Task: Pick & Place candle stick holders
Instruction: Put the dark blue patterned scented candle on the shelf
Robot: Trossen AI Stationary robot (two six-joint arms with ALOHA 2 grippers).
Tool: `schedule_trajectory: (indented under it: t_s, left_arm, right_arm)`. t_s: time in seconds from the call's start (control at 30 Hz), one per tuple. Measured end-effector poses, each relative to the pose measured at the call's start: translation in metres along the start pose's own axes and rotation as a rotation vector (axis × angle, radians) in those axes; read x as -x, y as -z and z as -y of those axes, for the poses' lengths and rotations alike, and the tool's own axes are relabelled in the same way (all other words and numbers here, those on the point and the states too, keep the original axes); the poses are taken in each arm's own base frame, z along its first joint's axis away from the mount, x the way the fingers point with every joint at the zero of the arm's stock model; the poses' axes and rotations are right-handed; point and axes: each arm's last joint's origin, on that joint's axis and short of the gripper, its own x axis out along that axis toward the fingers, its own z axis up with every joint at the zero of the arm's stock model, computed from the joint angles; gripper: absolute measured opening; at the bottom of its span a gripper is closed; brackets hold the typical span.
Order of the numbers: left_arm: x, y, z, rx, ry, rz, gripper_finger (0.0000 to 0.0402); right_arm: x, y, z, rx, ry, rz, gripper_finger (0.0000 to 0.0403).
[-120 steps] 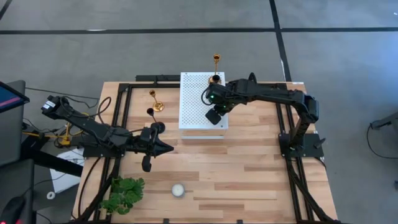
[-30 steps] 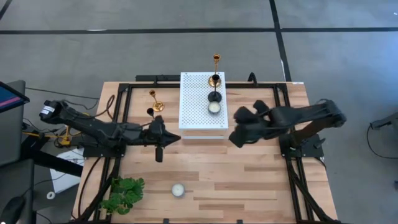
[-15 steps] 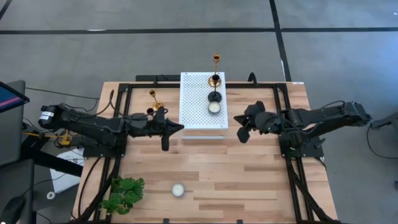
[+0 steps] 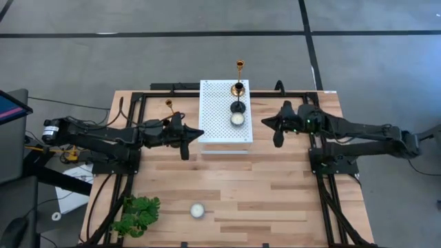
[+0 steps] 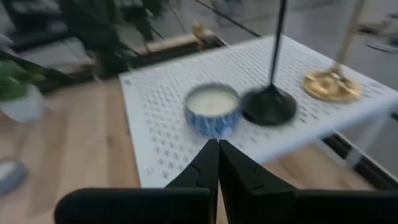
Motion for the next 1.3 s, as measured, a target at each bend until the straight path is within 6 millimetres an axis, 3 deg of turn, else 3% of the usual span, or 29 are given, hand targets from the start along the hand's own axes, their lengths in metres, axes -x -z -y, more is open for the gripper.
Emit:
schedule_trajectory:
  t_s: [0.27, 0.43, 0.7, 1.0, 1.3]
  left_arm:
    - [-0.001, -0.002, -0.008, 0.0, -0.045, 0.017, 0.0006]
    - [-0.002, -0.003, -0.014, -0.001, -0.075, 0.023, 0.0006]
    - [-0.002, -0.003, -0.015, -0.001, -0.078, 0.025, 0.0006]
    - [-0.002, -0.004, -0.014, 0.009, -0.074, 0.03, 0.0006]
    - [-0.002, -0.004, -0.014, 0.027, -0.074, 0.031, 0.0006]
  right_arm:
    - [-0.042, 0.023, 0.028, -0.052, -0.03, -0.058, 0.0]
    - [-0.064, 0.024, 0.034, -0.012, -0.02, 0.006, 0.0]
    - [-0.081, 0.018, 0.036, 0.109, -0.032, 0.014, 0.0]
    - [-0.1, 0.013, 0.051, 0.113, 0.006, -0.017, 0.0]
    - [-0.102, 0.012, 0.055, 0.135, -0.078, -0.027, 0.0]
